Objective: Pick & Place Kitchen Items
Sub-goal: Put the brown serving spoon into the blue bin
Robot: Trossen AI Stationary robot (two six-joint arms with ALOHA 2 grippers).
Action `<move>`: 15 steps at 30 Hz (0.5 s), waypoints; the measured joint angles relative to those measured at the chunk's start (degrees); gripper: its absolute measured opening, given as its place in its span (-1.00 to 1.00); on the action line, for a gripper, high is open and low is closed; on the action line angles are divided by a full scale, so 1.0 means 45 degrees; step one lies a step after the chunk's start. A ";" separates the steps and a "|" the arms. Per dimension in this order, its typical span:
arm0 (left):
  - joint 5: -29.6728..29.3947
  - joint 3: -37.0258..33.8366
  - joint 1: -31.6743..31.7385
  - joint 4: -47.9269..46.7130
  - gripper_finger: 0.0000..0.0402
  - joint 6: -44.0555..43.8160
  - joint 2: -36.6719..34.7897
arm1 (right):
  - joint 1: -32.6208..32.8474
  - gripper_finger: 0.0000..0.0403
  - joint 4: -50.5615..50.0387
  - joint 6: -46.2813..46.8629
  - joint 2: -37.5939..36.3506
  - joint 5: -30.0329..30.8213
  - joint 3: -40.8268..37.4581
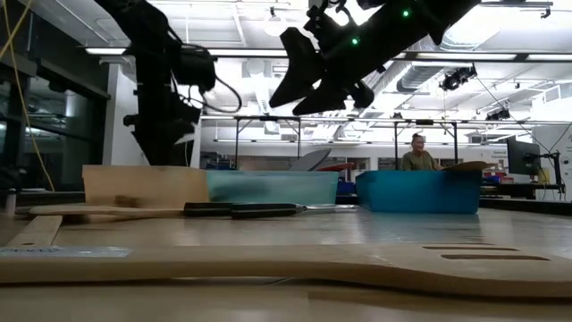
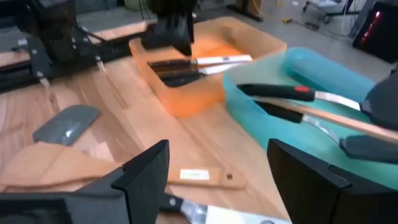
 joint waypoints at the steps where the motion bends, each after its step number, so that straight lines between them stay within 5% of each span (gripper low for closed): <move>1: 0.0112 0.0002 0.0000 0.0019 -0.21 0.0007 -0.0227 | 0.0000 0.30 -0.0213 0.0128 -0.0074 -0.0034 0.0000; 7: 0.0760 -0.0061 -0.0486 0.0522 -0.21 0.0151 -0.1636 | 0.0005 0.30 -0.1630 0.0234 -0.0875 -0.1488 0.0000; 15: 0.0706 -0.0081 -0.2535 0.1011 -0.21 0.0070 -0.2843 | 0.0468 0.30 -0.2090 -0.0755 -0.1265 -0.5630 -0.0005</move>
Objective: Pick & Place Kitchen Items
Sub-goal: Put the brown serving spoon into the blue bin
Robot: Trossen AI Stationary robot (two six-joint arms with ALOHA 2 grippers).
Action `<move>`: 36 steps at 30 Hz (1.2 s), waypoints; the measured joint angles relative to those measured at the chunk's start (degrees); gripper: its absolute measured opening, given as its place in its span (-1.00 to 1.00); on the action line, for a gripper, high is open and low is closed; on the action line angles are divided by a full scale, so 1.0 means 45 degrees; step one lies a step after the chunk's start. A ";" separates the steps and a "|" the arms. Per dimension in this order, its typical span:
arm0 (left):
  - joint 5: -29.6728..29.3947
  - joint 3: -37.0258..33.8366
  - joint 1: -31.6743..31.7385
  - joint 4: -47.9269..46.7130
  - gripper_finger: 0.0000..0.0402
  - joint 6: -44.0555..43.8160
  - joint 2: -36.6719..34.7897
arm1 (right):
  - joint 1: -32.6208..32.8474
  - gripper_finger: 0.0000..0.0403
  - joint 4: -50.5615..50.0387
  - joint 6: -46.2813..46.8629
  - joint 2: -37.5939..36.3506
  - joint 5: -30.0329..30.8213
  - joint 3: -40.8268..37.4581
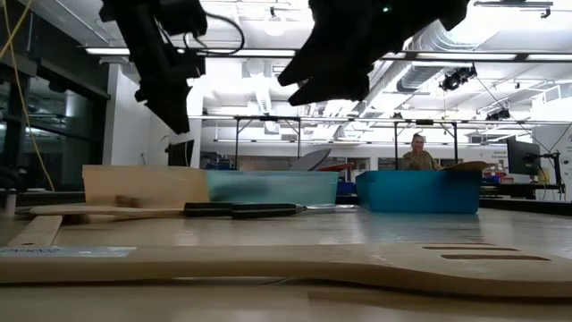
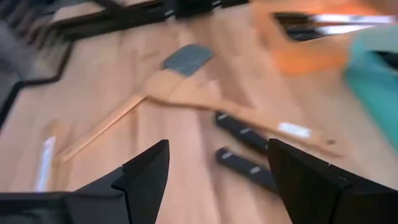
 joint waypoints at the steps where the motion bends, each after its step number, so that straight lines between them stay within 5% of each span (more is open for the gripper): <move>1: -0.0002 0.0000 -0.0246 -0.0064 -0.21 -0.0009 -0.0063 | 0.0135 0.30 -0.0074 -0.0009 0.0000 -0.0143 0.0000; 18: -0.0028 -0.0005 -0.4960 0.0255 -0.21 -0.1356 -0.0202 | 0.1853 0.30 -0.1179 0.2107 0.0000 0.0026 0.0000; 36: -0.0301 -0.0015 -1.0491 0.4201 -0.21 -0.2480 0.1319 | 0.3178 0.30 -0.2719 0.4176 0.0000 0.0930 0.0000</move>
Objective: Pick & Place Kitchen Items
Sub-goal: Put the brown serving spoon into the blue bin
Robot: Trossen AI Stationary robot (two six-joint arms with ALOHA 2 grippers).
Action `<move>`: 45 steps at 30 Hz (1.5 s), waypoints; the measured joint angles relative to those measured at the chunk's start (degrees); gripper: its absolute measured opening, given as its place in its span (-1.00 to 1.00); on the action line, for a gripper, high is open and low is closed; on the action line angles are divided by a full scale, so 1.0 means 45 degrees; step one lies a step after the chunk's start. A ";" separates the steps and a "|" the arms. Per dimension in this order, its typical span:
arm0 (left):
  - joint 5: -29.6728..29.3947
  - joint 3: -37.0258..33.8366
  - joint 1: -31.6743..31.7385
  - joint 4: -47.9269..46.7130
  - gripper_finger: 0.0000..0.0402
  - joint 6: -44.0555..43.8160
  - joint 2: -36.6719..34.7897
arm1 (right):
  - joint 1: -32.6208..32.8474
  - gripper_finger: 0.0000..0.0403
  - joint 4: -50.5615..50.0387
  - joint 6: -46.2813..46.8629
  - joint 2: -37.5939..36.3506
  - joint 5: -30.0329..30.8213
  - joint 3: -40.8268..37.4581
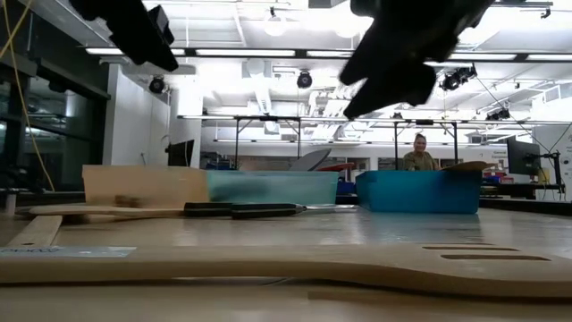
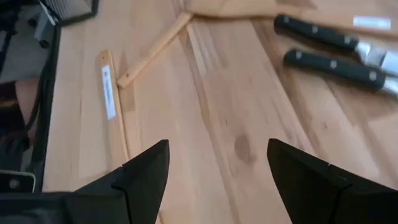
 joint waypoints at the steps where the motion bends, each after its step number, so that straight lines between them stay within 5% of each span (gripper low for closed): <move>1: -0.0005 0.0000 -0.0120 0.0243 -0.21 0.0018 0.0242 | 0.0143 0.30 -0.0192 0.0198 0.0000 0.0160 0.0000; 11: 0.2004 0.0936 -0.0254 -0.0381 -0.21 0.0144 0.3002 | 0.1221 0.30 -0.1212 0.0959 0.0010 0.2130 0.0000; 16: 0.3414 0.1224 -0.0253 -0.2163 -0.21 0.2521 0.3592 | 0.1417 0.30 -0.1221 0.0947 0.0010 0.2197 0.0000; 26: 0.3691 0.1229 -0.0226 -0.4934 -0.21 0.5598 0.3612 | 0.1362 0.30 -0.1200 0.0832 0.0010 0.2197 0.0000; 33: -0.0513 0.1229 -0.0127 -0.4964 -0.21 0.0524 0.3612 | 0.1411 0.30 -0.1138 0.1026 0.0010 0.2448 0.0000; 39: 0.0533 0.1229 0.1524 -0.4848 -0.21 -0.3029 0.3612 | 0.1416 0.30 -0.1138 0.1202 0.0010 0.2474 0.0000; 45: 0.0831 0.1229 0.2887 -0.4748 -0.06 -0.3642 0.3612 | 0.1416 0.30 -0.1138 0.1263 0.0010 0.2480 0.0000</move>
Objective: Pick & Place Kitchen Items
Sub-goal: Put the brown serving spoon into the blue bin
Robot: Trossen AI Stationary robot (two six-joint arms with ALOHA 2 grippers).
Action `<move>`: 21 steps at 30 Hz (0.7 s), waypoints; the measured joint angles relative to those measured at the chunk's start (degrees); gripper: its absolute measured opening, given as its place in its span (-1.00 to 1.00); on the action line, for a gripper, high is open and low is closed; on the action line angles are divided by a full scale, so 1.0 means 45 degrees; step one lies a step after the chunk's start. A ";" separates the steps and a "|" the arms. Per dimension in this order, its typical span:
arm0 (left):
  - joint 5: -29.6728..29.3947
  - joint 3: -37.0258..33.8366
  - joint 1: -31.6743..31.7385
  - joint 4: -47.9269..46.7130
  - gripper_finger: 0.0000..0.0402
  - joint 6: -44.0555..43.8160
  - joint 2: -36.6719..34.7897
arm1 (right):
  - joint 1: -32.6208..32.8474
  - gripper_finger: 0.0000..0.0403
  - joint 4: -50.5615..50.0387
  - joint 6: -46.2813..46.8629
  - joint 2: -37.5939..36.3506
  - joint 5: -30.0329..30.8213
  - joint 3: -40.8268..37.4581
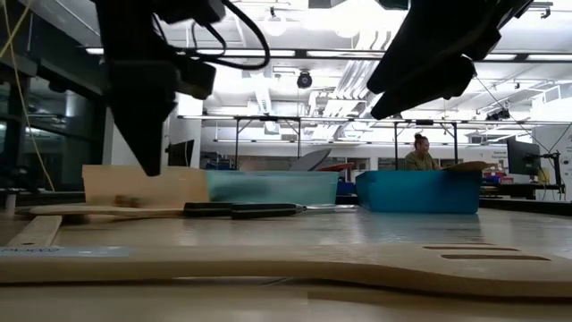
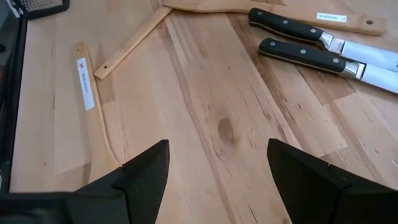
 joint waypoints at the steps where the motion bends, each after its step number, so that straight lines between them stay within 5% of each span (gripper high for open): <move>1: 0.0010 0.0000 0.0154 -0.0005 0.00 0.0005 0.0000 | 0.0000 0.30 0.0000 0.0012 0.0000 -0.0011 0.0000; 9: 0.0310 0.0015 0.0678 0.0504 0.42 0.0112 0.0485 | 0.0000 0.30 -0.0005 0.0026 0.0000 -0.0006 0.0000; 21: -0.0203 0.0004 0.0756 0.0580 0.44 -0.0192 0.2006 | 0.0005 0.30 0.0100 0.0031 0.0000 -0.0017 0.0003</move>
